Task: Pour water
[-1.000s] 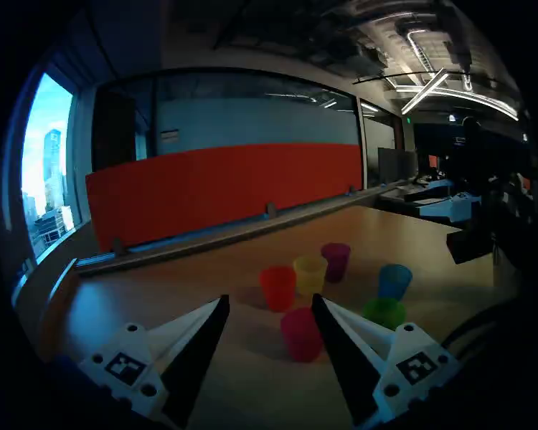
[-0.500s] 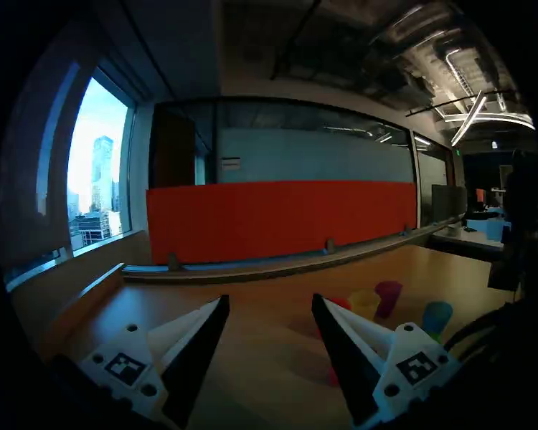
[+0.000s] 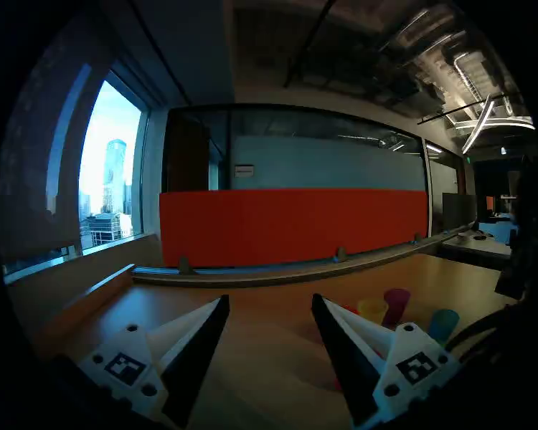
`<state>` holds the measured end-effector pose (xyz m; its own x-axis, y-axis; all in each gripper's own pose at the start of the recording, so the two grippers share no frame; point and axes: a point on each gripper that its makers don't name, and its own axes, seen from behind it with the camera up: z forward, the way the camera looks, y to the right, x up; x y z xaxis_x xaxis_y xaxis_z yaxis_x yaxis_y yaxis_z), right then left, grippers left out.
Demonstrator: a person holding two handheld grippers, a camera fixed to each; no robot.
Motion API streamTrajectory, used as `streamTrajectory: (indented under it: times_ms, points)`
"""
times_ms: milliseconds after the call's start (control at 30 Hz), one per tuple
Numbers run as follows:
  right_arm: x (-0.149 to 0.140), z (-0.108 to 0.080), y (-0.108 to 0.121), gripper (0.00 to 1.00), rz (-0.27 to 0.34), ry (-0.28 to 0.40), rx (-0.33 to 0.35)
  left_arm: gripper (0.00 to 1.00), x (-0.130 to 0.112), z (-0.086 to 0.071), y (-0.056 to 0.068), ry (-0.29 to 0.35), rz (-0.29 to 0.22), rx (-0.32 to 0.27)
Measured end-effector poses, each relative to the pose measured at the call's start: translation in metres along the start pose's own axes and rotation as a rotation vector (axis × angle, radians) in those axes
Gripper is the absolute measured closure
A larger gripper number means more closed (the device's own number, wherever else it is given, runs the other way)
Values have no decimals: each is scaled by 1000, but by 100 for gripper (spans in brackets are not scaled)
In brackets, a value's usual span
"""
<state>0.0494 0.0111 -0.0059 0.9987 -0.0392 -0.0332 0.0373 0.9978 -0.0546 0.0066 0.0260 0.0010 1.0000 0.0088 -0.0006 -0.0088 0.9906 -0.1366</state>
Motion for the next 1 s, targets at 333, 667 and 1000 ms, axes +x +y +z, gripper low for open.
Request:
streamTrajectory:
  times_ms: [333,667,1000]
  points:
    - [-4,-2,7,1,-8,7,-42,15,-14,-3,-3,15,1,39]
    - [-18,-4,5,1,19,-25,-55,15,-35,-5,-6,32,-11,89]
    - [-21,-10,12,1,-9,-50,-108,15,-53,-7,-16,45,-5,135]
